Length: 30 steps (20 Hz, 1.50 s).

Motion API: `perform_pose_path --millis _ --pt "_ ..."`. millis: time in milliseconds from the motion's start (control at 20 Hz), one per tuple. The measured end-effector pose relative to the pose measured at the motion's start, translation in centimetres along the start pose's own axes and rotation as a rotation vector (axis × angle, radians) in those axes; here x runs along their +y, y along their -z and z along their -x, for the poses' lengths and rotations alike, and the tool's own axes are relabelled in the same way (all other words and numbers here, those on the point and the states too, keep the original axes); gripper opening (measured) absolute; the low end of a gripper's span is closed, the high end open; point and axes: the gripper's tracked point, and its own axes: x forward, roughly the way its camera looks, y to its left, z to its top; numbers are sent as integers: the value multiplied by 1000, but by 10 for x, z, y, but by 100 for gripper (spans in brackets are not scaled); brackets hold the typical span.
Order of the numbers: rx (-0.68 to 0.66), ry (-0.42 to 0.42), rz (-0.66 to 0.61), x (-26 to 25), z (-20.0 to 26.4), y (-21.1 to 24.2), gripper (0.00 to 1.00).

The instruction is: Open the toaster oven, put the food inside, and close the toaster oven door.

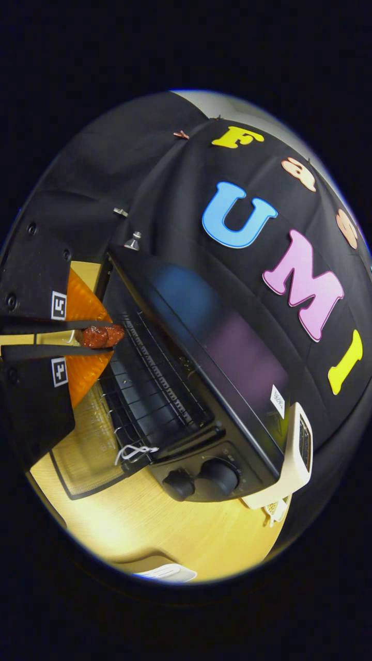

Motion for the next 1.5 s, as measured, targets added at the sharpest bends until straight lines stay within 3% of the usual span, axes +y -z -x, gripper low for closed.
perform_pose_path --millis 500,600,750,1000,1150,1300,1500 --pt "4 39 10 -20 -39 -13 14" --pt "1 100 53 -30 -45 -16 17" --pt "0 169 95 -42 -44 -20 37" --pt "-29 285 157 -74 -30 -35 47" --pt "-34 272 144 -71 -21 -44 76" --pt "-38 276 159 -68 -13 -42 95" --pt "-52 300 227 -71 7 -42 98"
